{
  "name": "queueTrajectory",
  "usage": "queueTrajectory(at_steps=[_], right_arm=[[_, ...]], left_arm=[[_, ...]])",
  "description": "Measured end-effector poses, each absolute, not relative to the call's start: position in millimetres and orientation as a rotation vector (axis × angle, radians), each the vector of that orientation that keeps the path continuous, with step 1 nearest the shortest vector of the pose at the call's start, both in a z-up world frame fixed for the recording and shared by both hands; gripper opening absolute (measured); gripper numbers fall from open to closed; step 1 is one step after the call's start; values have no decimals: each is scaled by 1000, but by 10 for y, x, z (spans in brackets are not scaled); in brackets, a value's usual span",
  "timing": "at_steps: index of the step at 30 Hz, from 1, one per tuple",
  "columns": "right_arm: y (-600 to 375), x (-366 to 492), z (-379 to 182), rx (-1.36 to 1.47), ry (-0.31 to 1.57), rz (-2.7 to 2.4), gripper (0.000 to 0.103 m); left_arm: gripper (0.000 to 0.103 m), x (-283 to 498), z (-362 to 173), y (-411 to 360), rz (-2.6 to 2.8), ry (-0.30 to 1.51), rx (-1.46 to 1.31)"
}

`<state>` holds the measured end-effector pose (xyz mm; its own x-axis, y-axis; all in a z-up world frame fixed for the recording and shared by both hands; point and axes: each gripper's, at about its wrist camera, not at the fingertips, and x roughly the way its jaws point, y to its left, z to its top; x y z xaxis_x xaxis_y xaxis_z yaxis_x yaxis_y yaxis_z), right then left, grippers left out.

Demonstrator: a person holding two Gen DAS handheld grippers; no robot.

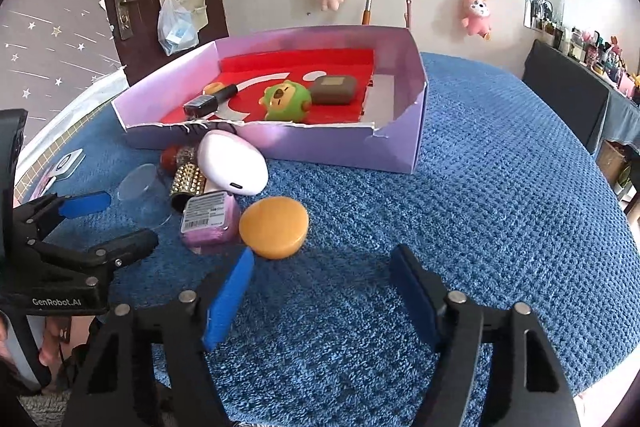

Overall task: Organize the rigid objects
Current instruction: 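Move the left tool to the clear plastic cup while the right tool approaches the orange sponge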

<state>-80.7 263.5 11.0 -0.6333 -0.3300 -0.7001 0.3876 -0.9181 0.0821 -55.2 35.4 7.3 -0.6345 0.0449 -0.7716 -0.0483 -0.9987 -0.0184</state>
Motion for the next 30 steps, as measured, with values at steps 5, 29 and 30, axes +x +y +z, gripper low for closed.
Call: queueTrajectory(at_steps=[5,29,30], right_arm=[[2520,-830,126,1036,144,-2506,66],[2397,-928,199,1008,100,-2472,40],[2397,-921,212,1005,99,-2474,40]], left_arm=[[88,-637,84,384,2796,12,-1304],[38,-617,204,393,2769,-8,-1196],[38,-604,217,376,2776,-15,-1190]])
